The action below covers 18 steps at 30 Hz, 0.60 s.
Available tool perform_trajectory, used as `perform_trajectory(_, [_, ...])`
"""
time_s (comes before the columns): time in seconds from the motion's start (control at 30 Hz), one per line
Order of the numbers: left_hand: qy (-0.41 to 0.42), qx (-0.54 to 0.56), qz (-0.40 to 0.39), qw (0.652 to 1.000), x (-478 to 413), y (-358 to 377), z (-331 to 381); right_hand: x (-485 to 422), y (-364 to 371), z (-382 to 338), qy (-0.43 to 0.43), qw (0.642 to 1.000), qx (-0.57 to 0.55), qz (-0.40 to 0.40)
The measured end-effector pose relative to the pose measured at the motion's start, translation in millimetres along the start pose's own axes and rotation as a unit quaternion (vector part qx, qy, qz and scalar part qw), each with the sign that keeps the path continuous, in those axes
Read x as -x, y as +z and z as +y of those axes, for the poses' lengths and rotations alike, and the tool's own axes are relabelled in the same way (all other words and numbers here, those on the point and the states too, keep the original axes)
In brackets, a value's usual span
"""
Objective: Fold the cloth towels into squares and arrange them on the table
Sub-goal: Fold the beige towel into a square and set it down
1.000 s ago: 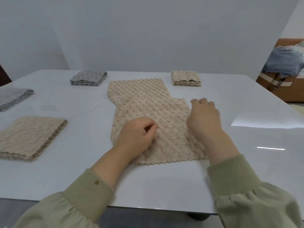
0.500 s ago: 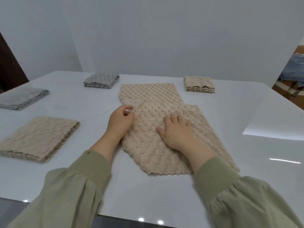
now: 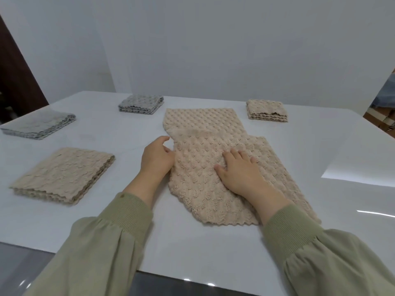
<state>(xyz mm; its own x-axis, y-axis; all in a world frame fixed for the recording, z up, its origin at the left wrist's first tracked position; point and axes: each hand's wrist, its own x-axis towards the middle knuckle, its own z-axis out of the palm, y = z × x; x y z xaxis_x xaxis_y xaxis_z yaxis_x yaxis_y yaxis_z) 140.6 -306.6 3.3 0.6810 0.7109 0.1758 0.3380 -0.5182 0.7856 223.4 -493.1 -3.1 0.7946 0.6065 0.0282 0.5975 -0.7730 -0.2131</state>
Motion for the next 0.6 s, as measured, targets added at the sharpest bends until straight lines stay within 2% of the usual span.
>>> perform_trajectory(0.13, [-0.056, 0.070, -0.083, 0.993, 2, -8, 3, 0, 0, -1, 0.002, 1.000, 0.000, 0.003])
perform_trajectory(0.23, [-0.082, 0.104, -0.201, 0.971, 11, -18, 6, 0, 0, -1, 0.003, 1.000, -0.003, 0.007])
perform_trajectory(0.33, [-0.069, 0.144, -0.354, 0.921, 24, -26, 10, 1, 0, -1, 0.003, 1.000, -0.004, 0.010])
perform_trajectory(0.47, [-0.036, 0.165, -0.527, 0.833, 29, -40, 11, 0, 0, -1, 0.006, 1.000, -0.007, 0.018])
perform_trajectory(0.53, [-0.002, 0.178, -0.565, 0.806, 29, -51, 11, -1, 1, -1, 0.005, 1.000, -0.009, 0.021])
perform_trajectory(0.57, [0.005, 0.193, -0.551, 0.811, 28, -55, 11, -1, 2, 0, 0.004, 1.000, -0.009, 0.020])
perform_trajectory(0.6, [-0.003, 0.203, -0.507, 0.838, 26, -57, 11, -1, 2, 0, 0.004, 1.000, -0.007, 0.018])
